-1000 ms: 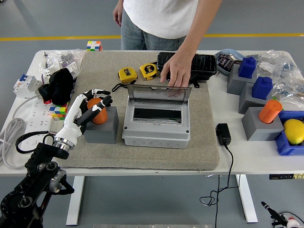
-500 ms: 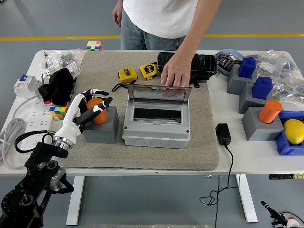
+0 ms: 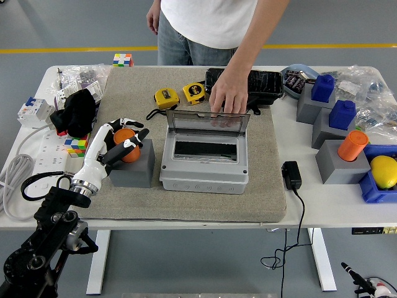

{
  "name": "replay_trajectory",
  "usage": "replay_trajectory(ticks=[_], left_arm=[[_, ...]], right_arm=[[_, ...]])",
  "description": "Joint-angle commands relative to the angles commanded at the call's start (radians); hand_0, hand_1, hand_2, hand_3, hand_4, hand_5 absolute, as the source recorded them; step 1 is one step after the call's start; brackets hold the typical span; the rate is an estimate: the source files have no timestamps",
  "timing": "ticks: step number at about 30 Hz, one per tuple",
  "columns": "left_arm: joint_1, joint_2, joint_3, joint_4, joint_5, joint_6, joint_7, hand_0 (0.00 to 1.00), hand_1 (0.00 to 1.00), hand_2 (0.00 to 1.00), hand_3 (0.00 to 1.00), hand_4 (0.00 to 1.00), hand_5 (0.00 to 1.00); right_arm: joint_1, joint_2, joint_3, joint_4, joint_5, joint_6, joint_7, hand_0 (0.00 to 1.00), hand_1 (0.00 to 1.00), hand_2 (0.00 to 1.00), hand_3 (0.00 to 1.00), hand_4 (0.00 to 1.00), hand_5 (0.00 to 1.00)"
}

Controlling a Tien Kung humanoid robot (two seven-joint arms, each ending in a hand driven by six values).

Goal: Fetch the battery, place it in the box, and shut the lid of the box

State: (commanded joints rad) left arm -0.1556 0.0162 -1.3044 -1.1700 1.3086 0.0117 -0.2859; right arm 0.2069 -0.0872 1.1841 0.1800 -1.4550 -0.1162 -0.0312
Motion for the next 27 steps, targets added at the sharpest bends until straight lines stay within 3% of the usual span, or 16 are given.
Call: replay_trajectory(ticks=[1,7,8,19,20,25,26,27], left_arm=[[0.000,0.000,0.000,0.000,0.001,0.002,0.000,0.272,0.306,0.330,0.409,0.998,0.412],[-0.001,0.000,0.004,0.000,0.004,0.011,-0.002,0.272,0.306,0.330,0.409,0.998,0.412],[-0.001,-0.001,0.005,0.000,0.005,0.014,-0.002,0.245,0.260,0.293,0.332,0.998,0.394],[-0.001,-0.001,0.011,-0.001,0.034,0.024,0.001,0.244,0.245,0.265,0.298,0.998,0.368],[-0.001,-0.001,0.012,-0.001,0.037,0.025,0.002,0.238,0.233,0.244,0.272,0.998,0.138],[0.001,0.000,0.014,-0.002,0.059,0.039,0.009,0.238,0.233,0.244,0.272,0.998,0.138],[0.001,0.000,0.014,-0.003,0.064,0.043,0.011,0.193,0.197,0.226,0.265,0.998,0.002],[0.001,0.000,0.014,-0.003,0.065,0.045,0.012,0.193,0.197,0.226,0.265,0.998,0.002]], right_arm=[[0.000,0.000,-0.001,0.000,0.001,0.000,0.000,0.829,0.766,0.746,0.823,0.998,0.998],[0.001,0.000,-0.004,0.000,0.005,0.000,0.000,0.829,0.766,0.746,0.823,0.998,0.998],[0.000,0.000,-0.005,0.000,0.005,0.000,0.001,0.828,0.765,0.746,0.822,0.998,0.998],[0.000,-0.001,-0.006,0.000,0.008,-0.001,0.001,0.829,0.765,0.746,0.822,0.998,0.998],[0.000,-0.001,-0.006,0.000,0.008,-0.001,0.001,0.829,0.765,0.746,0.822,0.998,0.998],[0.001,-0.001,-0.007,0.000,0.008,-0.001,0.000,0.829,0.765,0.746,0.822,0.998,0.998],[0.001,-0.001,-0.007,0.000,0.008,-0.001,0.000,0.830,0.765,0.746,0.822,0.998,0.998],[0.001,-0.002,-0.009,0.000,0.010,-0.001,0.001,0.830,0.765,0.746,0.822,0.998,0.998]])
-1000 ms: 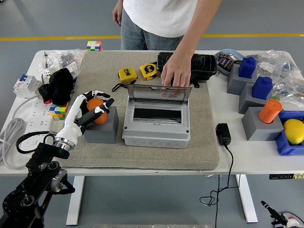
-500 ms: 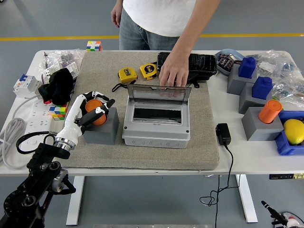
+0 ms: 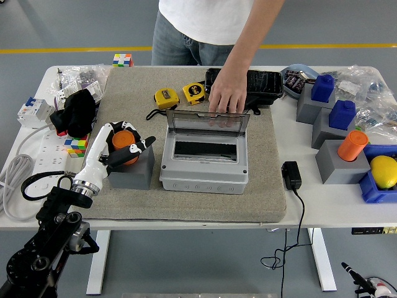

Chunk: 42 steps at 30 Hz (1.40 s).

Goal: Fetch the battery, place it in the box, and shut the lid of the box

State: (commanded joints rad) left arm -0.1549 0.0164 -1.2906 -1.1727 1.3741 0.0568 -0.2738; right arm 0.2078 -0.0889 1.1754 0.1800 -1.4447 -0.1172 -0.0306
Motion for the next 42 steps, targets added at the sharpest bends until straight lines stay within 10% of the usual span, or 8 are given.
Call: replay_trajectory(ticks=[17,42], left_arm=[[-0.003,0.001,0.012,-0.003,0.005,0.091,-0.006,0.068,0.067,0.135,0.167,0.958,0.002],[-0.015,0.003,0.028,-0.050,-0.031,0.103,-0.005,0.069,0.066,0.134,0.159,0.909,0.002]], right_arm=[[0.001,-0.001,-0.004,0.000,0.005,0.000,0.000,0.828,0.766,0.745,0.822,0.998,0.998],[0.002,0.001,-0.012,0.000,0.014,0.000,0.000,0.829,0.766,0.745,0.822,0.998,0.998]])
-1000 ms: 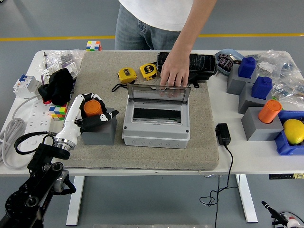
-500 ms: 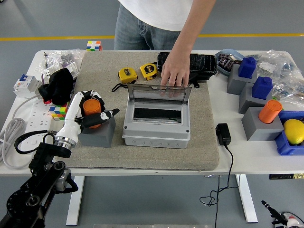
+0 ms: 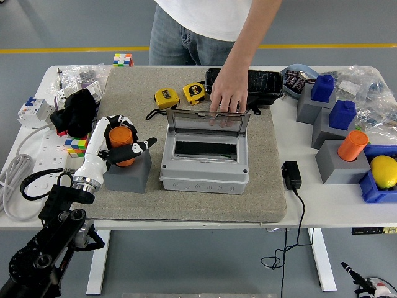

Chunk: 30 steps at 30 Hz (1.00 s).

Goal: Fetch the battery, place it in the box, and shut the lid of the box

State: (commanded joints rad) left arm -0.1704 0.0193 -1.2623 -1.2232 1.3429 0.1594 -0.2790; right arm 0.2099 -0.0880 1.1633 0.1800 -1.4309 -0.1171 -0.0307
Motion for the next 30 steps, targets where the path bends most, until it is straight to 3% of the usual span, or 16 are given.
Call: replay_trajectory(ticks=[6,11,15,18,25,30], left_arm=[[-0.028,0.019,-0.045,-0.028,-0.009,0.017,0.003,0.067,0.067,0.133,0.158,0.906,0.002],[-0.049,0.047,-0.059,-0.095,0.076,0.075,0.032,0.067,0.064,0.133,0.157,0.897,0.002],[-0.052,0.089,-0.028,-0.190,0.232,0.193,0.139,0.067,0.064,0.133,0.157,0.897,0.002],[-0.057,0.118,0.008,-0.256,0.362,0.253,0.220,0.068,0.065,0.131,0.156,0.896,0.002],[-0.079,0.188,0.140,-0.380,0.654,0.283,0.285,0.069,0.067,0.132,0.152,0.898,0.002],[-0.116,0.217,0.282,-0.410,0.863,0.311,0.272,0.071,0.071,0.125,0.129,0.906,0.018]], right_arm=[[0.001,-0.001,0.003,0.000,-0.003,0.000,-0.001,0.829,0.766,0.745,0.822,0.998,0.998],[0.000,-0.002,0.008,0.000,-0.010,0.001,-0.003,0.828,0.766,0.745,0.822,0.998,0.998],[0.001,-0.003,0.002,0.000,-0.004,0.001,-0.002,0.828,0.766,0.745,0.822,0.998,0.998],[0.003,-0.004,-0.001,0.000,-0.003,0.001,-0.002,0.828,0.766,0.745,0.823,0.998,0.998],[0.008,-0.009,-0.012,0.000,0.005,0.001,-0.002,0.828,0.766,0.745,0.822,0.998,0.998],[0.007,-0.011,-0.003,0.000,-0.006,0.001,-0.004,0.828,0.766,0.745,0.822,0.998,0.998]])
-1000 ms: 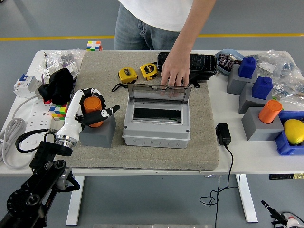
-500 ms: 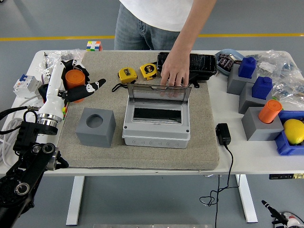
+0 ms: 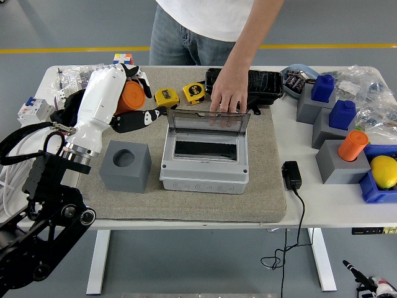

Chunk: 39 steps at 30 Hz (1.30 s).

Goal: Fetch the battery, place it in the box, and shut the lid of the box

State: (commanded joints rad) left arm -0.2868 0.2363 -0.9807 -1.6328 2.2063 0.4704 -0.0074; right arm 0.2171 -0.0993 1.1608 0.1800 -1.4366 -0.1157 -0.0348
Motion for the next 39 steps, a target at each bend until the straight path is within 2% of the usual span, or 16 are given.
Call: replay_trajectory(ticks=[2,4,5,9,10,11,16,17,28,33,39], left_arm=[[-0.021,0.005,0.050,0.012,0.063,0.005,-0.010,0.071,0.071,0.125,0.129,0.906,0.018],[-0.045,0.009,0.106,0.030,0.063,0.017,-0.026,0.071,0.071,0.125,0.129,0.906,0.018],[-0.058,0.011,0.132,0.040,0.063,0.021,-0.031,0.078,0.079,0.124,0.123,0.836,0.090],[-0.110,0.005,0.216,0.095,0.060,0.029,-0.041,0.078,0.079,0.124,0.123,0.836,0.090],[-0.124,0.000,0.239,0.113,0.053,0.031,-0.043,0.078,0.079,0.124,0.123,0.836,0.090],[-0.134,-0.004,0.255,0.126,0.047,0.034,-0.045,0.078,0.080,0.125,0.128,0.786,0.150],[-0.177,-0.039,0.329,0.206,-0.003,0.057,-0.072,0.078,0.080,0.125,0.128,0.786,0.150],[-0.186,-0.051,0.341,0.228,-0.013,0.062,-0.076,0.079,0.078,0.123,0.126,0.755,0.248],[-0.252,-0.135,0.365,0.394,-0.127,0.093,-0.106,0.080,0.079,0.123,0.126,0.743,0.284],[-0.264,-0.160,0.377,0.484,-0.169,0.106,-0.128,0.079,0.079,0.124,0.127,0.737,0.304],[-0.283,-0.188,0.392,0.557,-0.202,0.122,-0.143,0.081,0.079,0.123,0.127,0.729,0.315]], right_arm=[[0.000,0.000,0.003,0.000,-0.004,0.001,-0.001,0.828,0.766,0.745,0.822,0.998,0.998],[0.002,-0.001,0.000,0.000,-0.002,0.001,-0.001,0.828,0.766,0.745,0.822,0.998,0.998],[0.003,-0.001,0.000,0.000,0.000,0.001,0.000,0.827,0.766,0.745,0.822,0.998,0.998],[0.003,-0.002,0.001,0.000,-0.004,0.001,-0.002,0.827,0.766,0.745,0.822,0.998,0.998],[0.003,-0.003,0.001,0.000,-0.006,0.001,-0.002,0.827,0.766,0.745,0.822,0.998,0.998],[0.003,-0.003,0.002,0.000,-0.007,0.002,-0.003,0.828,0.765,0.745,0.822,0.998,0.998],[0.002,-0.002,0.007,0.000,-0.017,0.003,-0.005,0.828,0.765,0.745,0.822,0.998,0.998],[0.004,-0.001,0.004,0.000,-0.015,0.003,-0.005,0.828,0.765,0.745,0.822,0.998,0.998],[0.006,0.002,-0.001,0.000,-0.017,0.004,-0.007,0.828,0.765,0.745,0.822,0.998,0.998],[0.006,0.003,-0.006,0.000,-0.014,0.003,-0.007,0.827,0.766,0.745,0.822,0.998,0.998],[0.007,0.004,-0.006,0.000,-0.020,0.005,-0.009,0.827,0.765,0.745,0.822,0.998,0.998]])
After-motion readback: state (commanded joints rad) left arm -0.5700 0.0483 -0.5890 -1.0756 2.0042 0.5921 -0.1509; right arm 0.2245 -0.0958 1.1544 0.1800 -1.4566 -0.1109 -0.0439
